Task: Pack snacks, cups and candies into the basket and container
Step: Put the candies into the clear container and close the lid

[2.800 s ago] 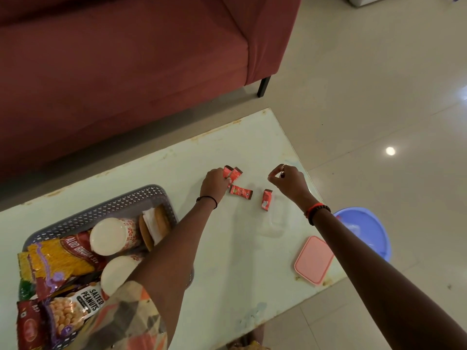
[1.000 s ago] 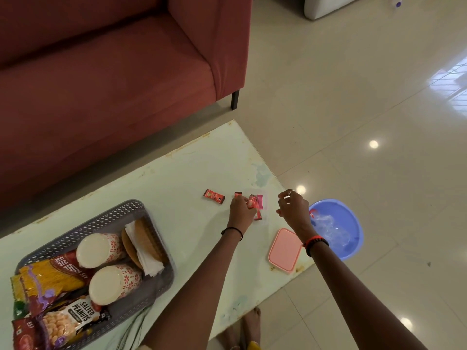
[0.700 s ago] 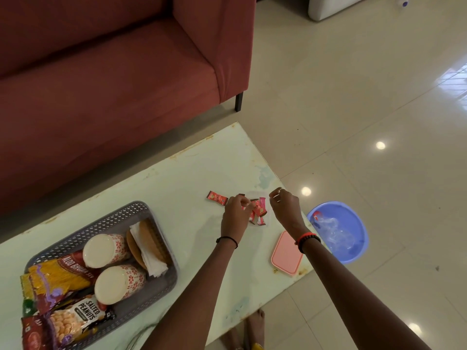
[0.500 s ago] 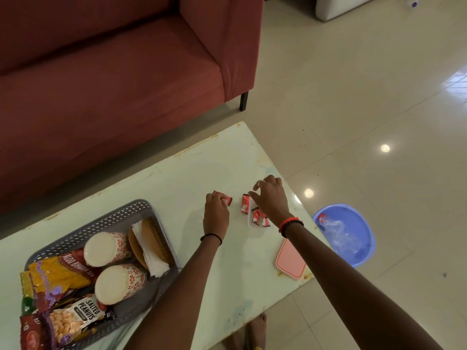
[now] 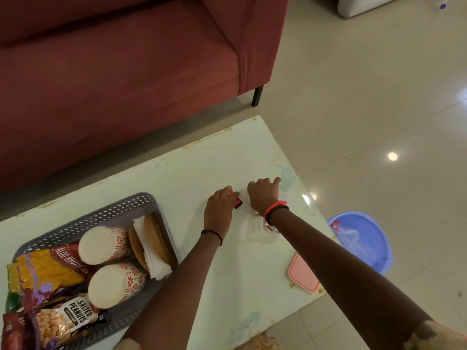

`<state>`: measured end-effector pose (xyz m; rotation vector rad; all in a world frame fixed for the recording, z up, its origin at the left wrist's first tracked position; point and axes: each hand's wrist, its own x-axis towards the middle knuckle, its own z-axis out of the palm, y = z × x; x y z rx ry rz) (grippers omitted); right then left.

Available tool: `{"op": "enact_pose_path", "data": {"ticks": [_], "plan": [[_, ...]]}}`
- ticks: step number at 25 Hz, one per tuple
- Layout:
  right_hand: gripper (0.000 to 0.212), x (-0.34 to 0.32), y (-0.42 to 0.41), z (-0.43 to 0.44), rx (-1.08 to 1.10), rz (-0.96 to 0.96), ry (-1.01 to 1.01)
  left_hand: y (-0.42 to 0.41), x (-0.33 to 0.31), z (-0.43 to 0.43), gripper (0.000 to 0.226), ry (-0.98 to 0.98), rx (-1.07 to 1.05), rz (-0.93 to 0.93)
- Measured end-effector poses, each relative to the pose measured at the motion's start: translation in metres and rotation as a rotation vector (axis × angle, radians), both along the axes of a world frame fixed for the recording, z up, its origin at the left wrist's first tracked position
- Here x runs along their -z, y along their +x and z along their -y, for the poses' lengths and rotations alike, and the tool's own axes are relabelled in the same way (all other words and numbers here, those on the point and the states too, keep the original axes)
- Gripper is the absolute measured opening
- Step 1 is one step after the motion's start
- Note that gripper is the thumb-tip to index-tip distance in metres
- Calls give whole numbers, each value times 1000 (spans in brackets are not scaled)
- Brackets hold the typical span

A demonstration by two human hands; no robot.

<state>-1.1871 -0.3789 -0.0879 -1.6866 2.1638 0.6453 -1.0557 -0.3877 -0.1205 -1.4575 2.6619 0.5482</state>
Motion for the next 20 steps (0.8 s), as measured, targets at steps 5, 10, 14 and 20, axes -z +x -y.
{"op": "enact_pose_path", "data": {"ticks": [5, 10, 14, 20], "plan": [[18, 4, -2, 5, 3, 90, -63, -1, 3, 16, 24, -122, 24, 91], [21, 7, -12, 14, 104, 311, -189, 4, -1, 20, 25, -39, -134, 24], [11, -9, -25, 11, 486, 608, -387, 0, -22, 9, 26, 149, -322, -187], [11, -45, -47, -28, 1034, 860, -649, -30, -61, -24, 33, 397, -420, -376]]}}
